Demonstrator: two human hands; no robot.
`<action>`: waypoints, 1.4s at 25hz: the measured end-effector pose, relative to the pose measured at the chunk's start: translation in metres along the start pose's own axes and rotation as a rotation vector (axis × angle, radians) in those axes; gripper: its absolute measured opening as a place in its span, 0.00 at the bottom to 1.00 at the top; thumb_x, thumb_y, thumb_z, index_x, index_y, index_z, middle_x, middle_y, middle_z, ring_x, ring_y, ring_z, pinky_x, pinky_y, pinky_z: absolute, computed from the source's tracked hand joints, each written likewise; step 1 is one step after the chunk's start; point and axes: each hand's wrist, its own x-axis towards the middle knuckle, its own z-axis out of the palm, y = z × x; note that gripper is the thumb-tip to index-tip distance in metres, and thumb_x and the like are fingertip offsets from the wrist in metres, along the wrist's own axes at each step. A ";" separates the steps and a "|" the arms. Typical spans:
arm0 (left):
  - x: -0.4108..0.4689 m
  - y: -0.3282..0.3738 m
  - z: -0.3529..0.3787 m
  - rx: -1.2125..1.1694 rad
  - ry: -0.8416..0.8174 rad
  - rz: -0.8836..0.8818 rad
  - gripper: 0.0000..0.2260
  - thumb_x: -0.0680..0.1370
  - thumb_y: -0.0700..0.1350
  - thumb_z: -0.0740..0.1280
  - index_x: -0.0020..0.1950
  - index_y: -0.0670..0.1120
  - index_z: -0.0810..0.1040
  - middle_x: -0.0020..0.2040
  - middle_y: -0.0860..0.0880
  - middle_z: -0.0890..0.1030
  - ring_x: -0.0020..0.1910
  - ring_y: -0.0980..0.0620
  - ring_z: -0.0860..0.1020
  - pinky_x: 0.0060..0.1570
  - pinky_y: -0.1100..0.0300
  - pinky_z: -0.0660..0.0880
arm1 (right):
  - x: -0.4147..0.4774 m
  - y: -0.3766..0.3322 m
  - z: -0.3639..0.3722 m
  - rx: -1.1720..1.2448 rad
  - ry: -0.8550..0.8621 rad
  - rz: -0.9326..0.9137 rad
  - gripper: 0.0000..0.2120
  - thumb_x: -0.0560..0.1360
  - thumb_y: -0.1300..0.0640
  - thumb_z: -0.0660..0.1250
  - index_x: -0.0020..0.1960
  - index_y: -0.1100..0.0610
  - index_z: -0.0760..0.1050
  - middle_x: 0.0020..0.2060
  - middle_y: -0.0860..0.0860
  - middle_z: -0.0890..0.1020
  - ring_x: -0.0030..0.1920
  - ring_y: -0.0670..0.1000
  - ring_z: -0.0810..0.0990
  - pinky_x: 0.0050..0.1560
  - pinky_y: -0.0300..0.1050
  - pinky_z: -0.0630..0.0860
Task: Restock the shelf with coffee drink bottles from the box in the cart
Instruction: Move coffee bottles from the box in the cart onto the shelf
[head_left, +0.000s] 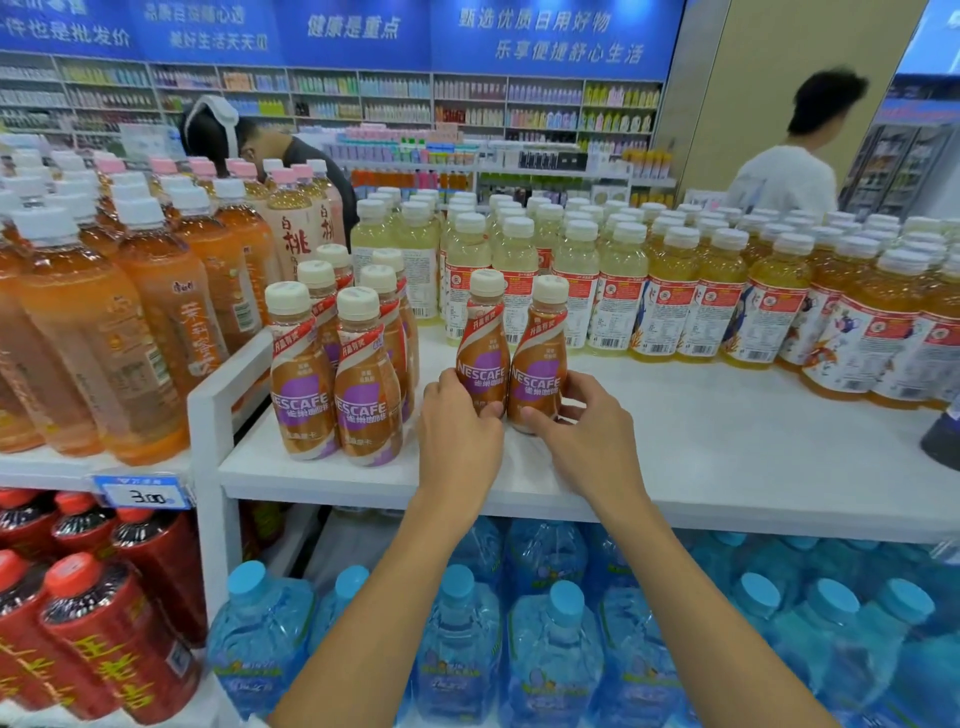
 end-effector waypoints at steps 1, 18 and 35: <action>0.006 0.001 0.003 0.005 -0.005 -0.014 0.18 0.76 0.46 0.73 0.63 0.44 0.75 0.56 0.45 0.79 0.55 0.46 0.78 0.51 0.53 0.77 | 0.006 0.001 0.002 -0.006 0.003 0.001 0.24 0.71 0.54 0.79 0.65 0.52 0.76 0.50 0.40 0.80 0.47 0.37 0.80 0.48 0.30 0.77; 0.039 -0.001 0.011 0.054 0.005 -0.062 0.19 0.78 0.44 0.71 0.67 0.41 0.72 0.62 0.42 0.77 0.61 0.43 0.76 0.53 0.56 0.72 | 0.040 0.012 0.024 -0.023 0.035 0.002 0.26 0.72 0.52 0.78 0.67 0.53 0.75 0.58 0.48 0.84 0.55 0.47 0.82 0.58 0.45 0.80; 0.038 -0.007 0.011 0.023 0.021 -0.047 0.21 0.78 0.46 0.72 0.67 0.44 0.72 0.62 0.45 0.77 0.61 0.46 0.76 0.53 0.59 0.70 | 0.049 0.015 0.022 -0.051 -0.035 -0.003 0.26 0.76 0.54 0.75 0.71 0.53 0.74 0.61 0.47 0.82 0.58 0.46 0.80 0.57 0.38 0.78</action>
